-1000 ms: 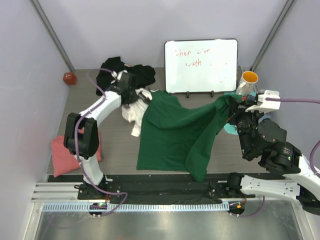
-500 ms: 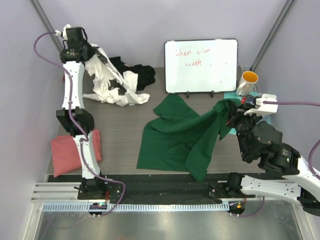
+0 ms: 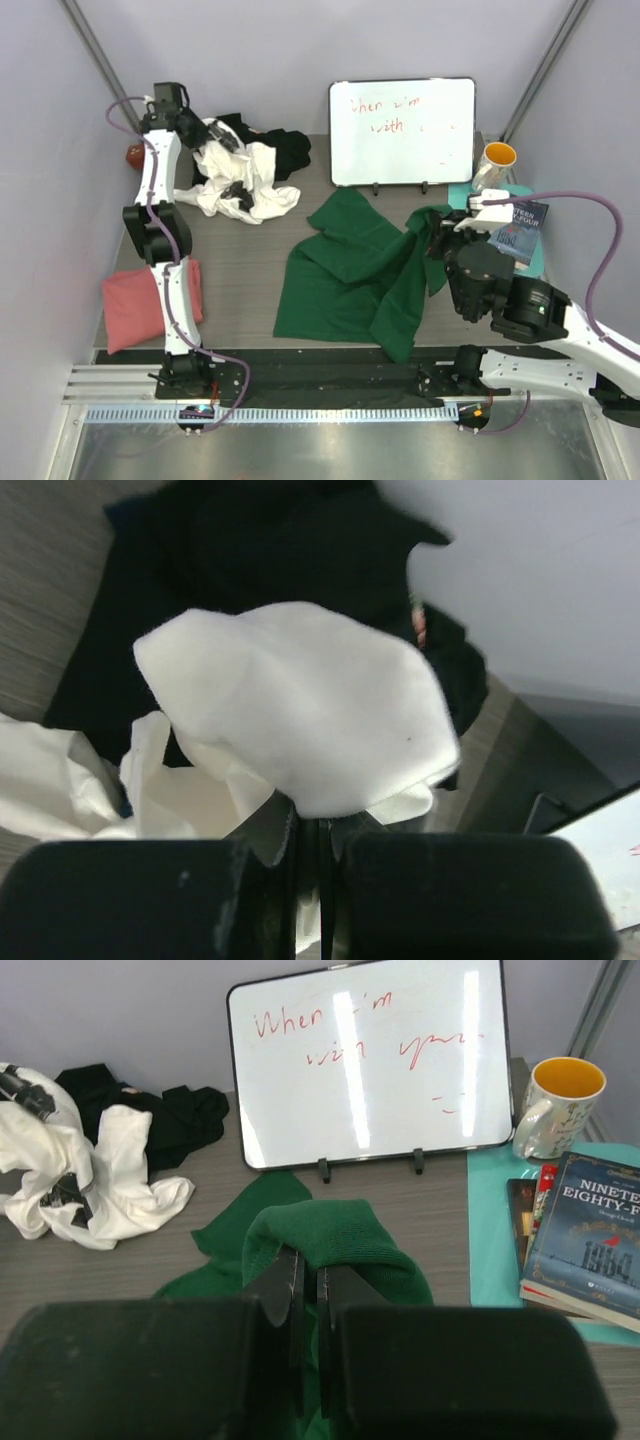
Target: Fold and stack the t-shirts
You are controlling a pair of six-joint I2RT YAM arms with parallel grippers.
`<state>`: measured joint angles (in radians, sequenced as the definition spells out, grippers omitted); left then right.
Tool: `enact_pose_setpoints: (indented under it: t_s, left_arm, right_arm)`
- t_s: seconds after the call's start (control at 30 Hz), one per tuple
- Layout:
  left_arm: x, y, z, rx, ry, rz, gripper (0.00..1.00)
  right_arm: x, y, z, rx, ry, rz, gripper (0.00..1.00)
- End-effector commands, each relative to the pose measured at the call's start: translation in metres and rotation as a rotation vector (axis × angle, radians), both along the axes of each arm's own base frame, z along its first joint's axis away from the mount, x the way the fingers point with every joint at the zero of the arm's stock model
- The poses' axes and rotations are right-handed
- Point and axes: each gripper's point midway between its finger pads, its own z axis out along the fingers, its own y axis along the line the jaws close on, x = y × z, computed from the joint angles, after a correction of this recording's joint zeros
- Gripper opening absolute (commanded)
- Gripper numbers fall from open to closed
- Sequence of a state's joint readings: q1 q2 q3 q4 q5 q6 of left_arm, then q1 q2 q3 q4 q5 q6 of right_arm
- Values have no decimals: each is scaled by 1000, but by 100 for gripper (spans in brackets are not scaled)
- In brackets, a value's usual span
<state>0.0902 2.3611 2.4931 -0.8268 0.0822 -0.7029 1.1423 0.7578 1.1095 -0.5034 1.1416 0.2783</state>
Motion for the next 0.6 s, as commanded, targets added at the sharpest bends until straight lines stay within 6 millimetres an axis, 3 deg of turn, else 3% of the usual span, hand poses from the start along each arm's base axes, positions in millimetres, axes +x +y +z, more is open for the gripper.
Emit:
enact_pose_setpoints:
  t_s: [0.0,0.07,0.1,0.13,0.17,0.2,0.23,0.27,0.3,0.33,0.4,0.43,0.53,0.57]
  left_arm:
    - [-14,-22,-73,-78,184,-96,0]
    - [-22,-23,-90,-60,228,-115,2]
    - [-25,-24,-85,-50,221,-116,10]
    - [-28,-22,-83,-45,220,-111,31]
    - [-34,-24,-94,-45,240,-112,38]
    - [-37,-21,-91,-35,235,-100,44]
    - [-40,-20,-73,-30,203,-95,56]
    - [-45,-20,-79,-31,210,-93,58]
    - [-48,-20,-71,-28,197,-89,59]
    - [-51,-21,-53,-26,165,-92,63]
    - [-60,-24,-42,-29,147,-103,66]
    - [-66,-26,-19,-27,106,-109,66]
    - [-90,-37,-8,-53,101,-147,67]
    - [-98,-41,16,-46,52,-156,67]
  right_arm:
    - [3,26,-25,32,58,51,1]
    - [4,33,-35,33,82,59,1]
    - [4,35,-37,36,89,61,1]
    - [4,38,-40,43,99,69,1]
    - [3,38,-44,34,108,70,1]
    - [3,39,-46,33,116,71,1]
    - [3,39,-47,37,120,67,1]
    - [2,38,-49,37,129,64,1]
    - [2,37,-49,40,131,64,2]
    - [1,37,-49,46,134,62,6]
    - [-1,33,-50,54,139,56,13]
    - [-1,31,-50,56,140,52,16]
    - [-5,25,-50,69,139,56,25]
    - [-5,23,-51,71,139,55,31]
